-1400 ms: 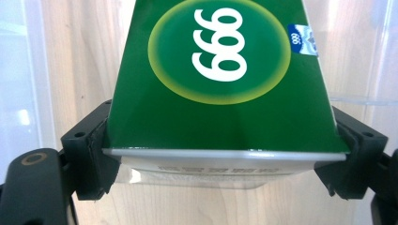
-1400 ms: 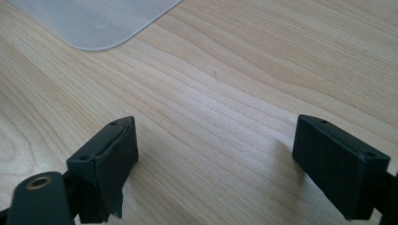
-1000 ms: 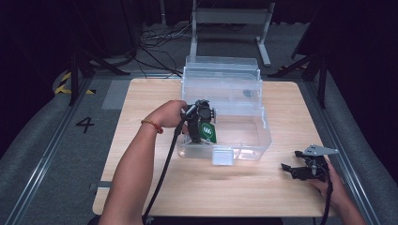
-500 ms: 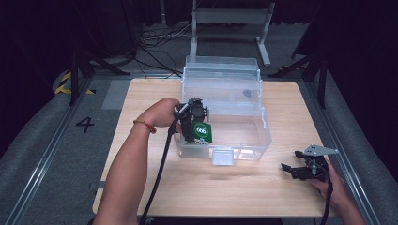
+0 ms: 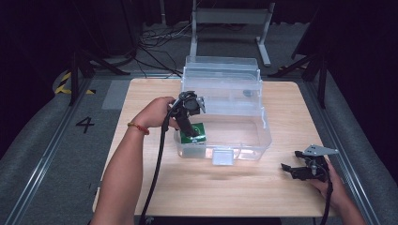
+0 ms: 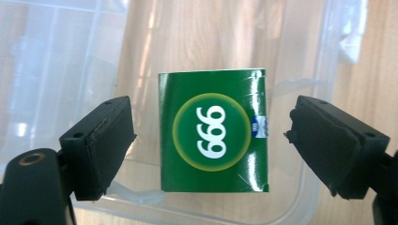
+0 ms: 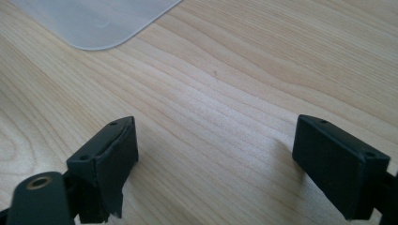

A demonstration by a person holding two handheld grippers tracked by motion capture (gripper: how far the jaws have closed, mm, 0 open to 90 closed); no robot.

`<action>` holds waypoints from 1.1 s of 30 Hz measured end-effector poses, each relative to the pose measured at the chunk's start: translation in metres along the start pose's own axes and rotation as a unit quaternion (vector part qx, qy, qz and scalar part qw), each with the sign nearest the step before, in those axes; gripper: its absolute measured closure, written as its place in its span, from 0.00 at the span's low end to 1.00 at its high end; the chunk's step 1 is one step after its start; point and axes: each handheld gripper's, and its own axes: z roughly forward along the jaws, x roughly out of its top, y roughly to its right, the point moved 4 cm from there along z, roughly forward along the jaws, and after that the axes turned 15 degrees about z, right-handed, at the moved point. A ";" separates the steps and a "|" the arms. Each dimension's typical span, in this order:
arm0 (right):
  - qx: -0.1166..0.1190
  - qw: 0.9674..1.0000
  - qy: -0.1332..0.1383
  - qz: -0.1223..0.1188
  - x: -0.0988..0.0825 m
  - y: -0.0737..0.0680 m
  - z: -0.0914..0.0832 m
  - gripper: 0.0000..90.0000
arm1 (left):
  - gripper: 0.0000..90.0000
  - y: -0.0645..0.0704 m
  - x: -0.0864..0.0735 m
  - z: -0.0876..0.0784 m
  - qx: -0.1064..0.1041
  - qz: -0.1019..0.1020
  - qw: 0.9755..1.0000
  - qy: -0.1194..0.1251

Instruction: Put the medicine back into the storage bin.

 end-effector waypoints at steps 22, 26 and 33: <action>0.019 1.000 -0.003 0.008 0.013 0.009 -0.009 0.25 | 0.18 0.080 -0.032 -0.005 0.061 -0.072 0.987 0.132; 0.020 0.999 0.027 -0.004 0.042 0.009 -0.025 0.31 | 0.19 0.089 -0.032 0.007 0.071 -0.066 0.987 0.127; 0.029 0.996 0.063 -0.049 0.115 -0.005 -0.041 0.37 | 0.38 0.090 -0.031 0.022 0.078 -0.067 0.988 0.115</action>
